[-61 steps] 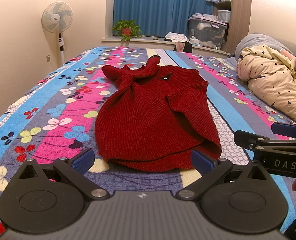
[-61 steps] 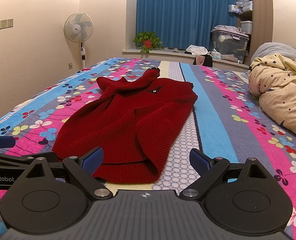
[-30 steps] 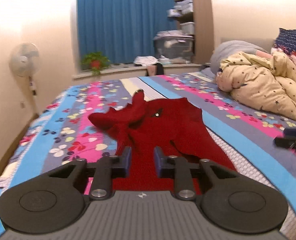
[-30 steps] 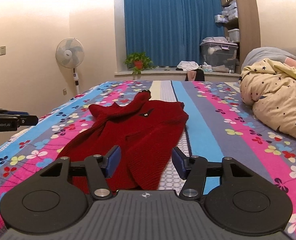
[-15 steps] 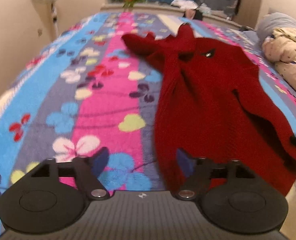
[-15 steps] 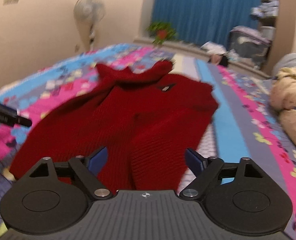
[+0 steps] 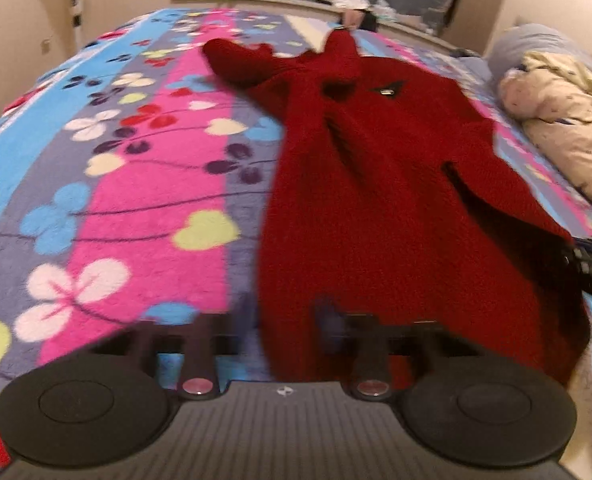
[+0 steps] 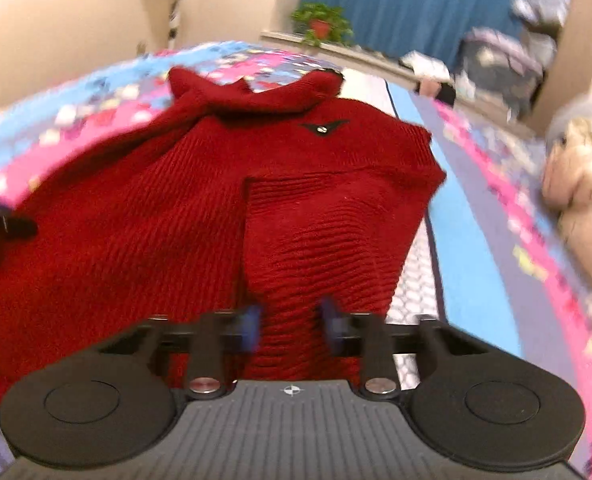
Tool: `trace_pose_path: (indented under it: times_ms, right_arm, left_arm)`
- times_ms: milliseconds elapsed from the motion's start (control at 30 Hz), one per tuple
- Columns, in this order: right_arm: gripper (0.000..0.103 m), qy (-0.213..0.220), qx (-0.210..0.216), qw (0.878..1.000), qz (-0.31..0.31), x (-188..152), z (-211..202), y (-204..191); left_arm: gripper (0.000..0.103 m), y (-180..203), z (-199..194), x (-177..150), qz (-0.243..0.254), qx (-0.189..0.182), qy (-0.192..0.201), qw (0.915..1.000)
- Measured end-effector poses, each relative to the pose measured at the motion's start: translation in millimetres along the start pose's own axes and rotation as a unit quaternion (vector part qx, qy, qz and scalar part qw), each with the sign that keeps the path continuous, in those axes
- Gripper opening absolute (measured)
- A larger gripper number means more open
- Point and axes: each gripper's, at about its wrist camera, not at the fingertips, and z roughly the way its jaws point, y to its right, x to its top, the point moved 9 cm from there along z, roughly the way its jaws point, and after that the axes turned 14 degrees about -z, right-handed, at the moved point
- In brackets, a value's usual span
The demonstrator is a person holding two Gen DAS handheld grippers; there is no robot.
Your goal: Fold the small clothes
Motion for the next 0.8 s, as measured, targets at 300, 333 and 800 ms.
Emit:
trace_pose_path:
  times_ms: [300,333,800]
  right_arm:
    - [0.006,0.025,0.031,0.972,0.230,-29,-78,83]
    - [0.005,0.026,0.034,0.968,0.248,-37,-89,91]
    - [0.008,0.017,0.072,0.956,0.282,-100,-171,103]
  left_arm:
    - [0.006,13,-88,11,-0.043,-0.041,0.059,0.9965]
    - [0.000,10,-100,12,-0.061,-0.047,0.061,0.9951]
    - [0.004,-36,-145,-10,-0.189,-0.057,0.011,0.9803]
